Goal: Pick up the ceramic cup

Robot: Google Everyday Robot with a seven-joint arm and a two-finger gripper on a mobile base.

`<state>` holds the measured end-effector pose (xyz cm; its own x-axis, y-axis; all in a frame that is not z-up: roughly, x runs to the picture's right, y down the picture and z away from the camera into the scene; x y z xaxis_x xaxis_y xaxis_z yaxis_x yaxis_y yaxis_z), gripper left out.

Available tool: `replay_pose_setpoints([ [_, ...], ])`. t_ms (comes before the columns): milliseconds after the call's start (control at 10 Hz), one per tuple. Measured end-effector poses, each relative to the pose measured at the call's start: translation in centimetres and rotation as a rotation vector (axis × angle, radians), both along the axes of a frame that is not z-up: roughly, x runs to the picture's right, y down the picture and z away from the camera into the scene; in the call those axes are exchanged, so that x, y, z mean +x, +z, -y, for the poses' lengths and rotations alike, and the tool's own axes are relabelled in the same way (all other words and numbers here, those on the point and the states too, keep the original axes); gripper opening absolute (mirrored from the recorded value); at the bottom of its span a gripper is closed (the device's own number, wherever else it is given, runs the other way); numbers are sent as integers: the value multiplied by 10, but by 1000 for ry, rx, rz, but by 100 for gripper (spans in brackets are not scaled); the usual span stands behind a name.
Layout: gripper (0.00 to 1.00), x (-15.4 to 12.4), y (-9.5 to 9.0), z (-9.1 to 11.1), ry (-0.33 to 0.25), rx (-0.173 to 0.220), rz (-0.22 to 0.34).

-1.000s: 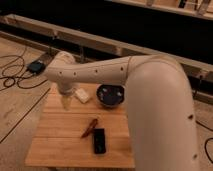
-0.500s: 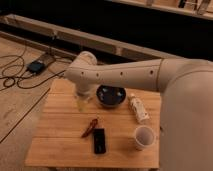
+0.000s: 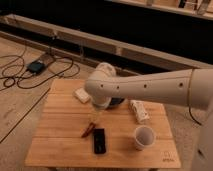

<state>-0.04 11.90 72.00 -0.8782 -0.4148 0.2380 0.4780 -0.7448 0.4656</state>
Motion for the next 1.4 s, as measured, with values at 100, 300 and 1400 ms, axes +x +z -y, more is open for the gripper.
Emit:
replay_pose_setpoints([
  [100,80,16,-2,-5,16,3,-22],
  [300,80,56,-3,-9,51,13,-72],
  [1400,80,177,32,2,16,27,-112],
])
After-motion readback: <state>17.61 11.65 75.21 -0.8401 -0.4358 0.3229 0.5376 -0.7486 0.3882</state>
